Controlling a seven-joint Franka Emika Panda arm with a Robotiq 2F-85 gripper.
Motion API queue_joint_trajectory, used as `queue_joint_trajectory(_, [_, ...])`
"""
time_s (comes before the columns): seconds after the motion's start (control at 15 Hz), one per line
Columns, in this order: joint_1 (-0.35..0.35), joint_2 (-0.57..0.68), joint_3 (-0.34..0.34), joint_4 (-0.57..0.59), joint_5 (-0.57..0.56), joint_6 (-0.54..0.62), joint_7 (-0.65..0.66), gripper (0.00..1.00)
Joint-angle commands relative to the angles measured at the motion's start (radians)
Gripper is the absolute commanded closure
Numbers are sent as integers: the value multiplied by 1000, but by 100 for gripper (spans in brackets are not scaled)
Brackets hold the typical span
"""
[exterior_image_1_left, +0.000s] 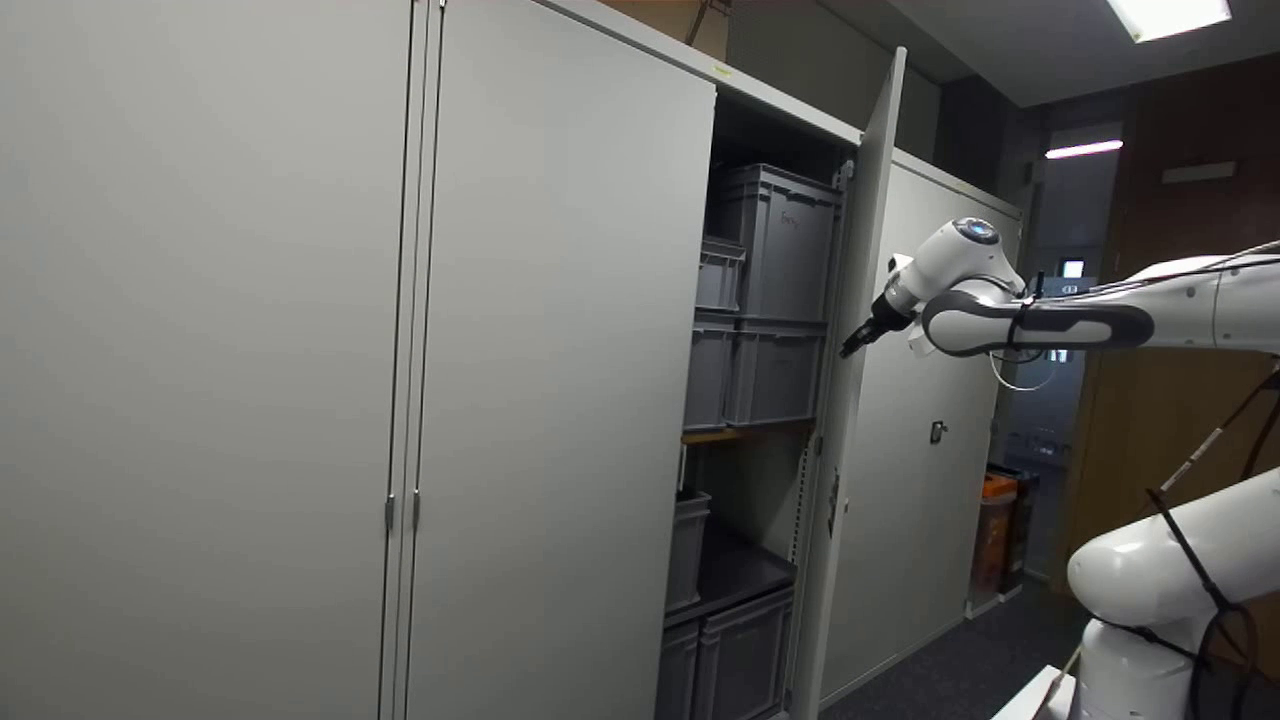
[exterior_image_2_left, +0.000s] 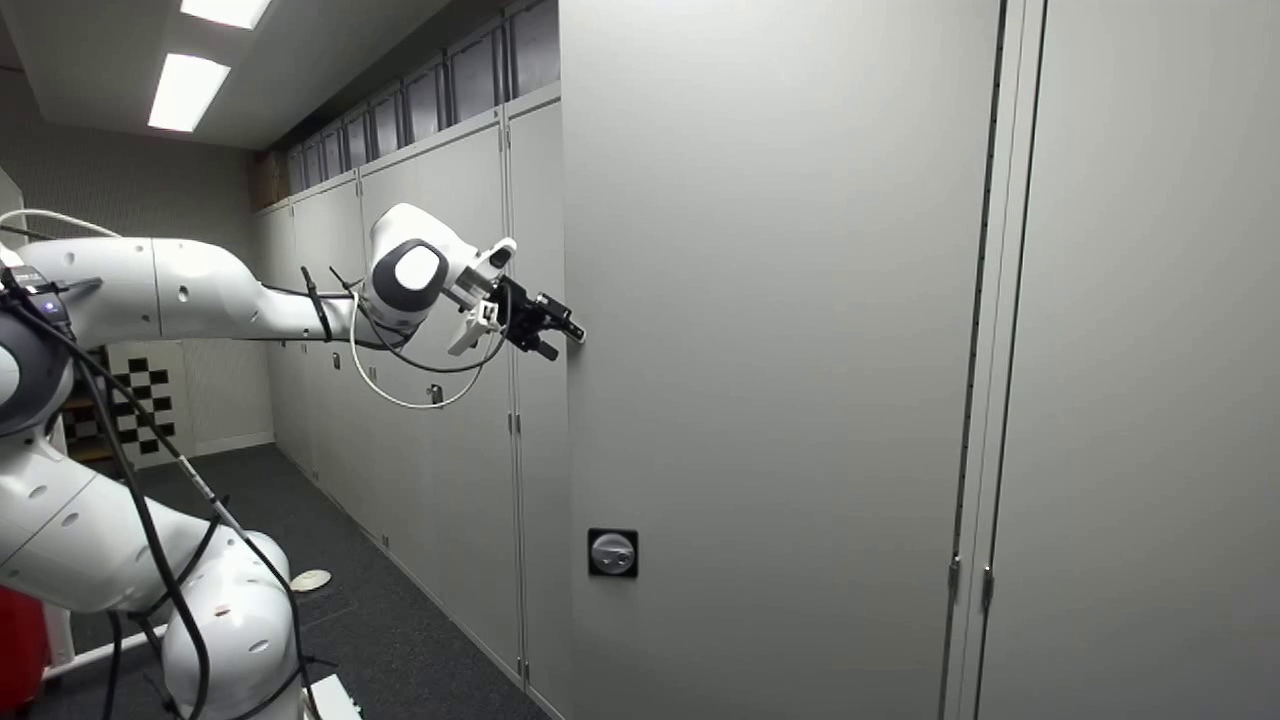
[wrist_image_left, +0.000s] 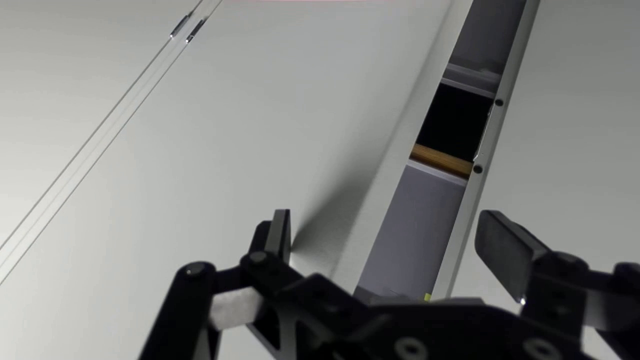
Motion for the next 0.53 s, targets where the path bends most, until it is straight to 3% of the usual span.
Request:
queue_joint_trajectory(0.0, [24, -56, -4, -71, -18, -15, 23, 0])
queue_joint_trajectory(0.47, [46, -179, -19, -204, -8, -30, 11, 0])
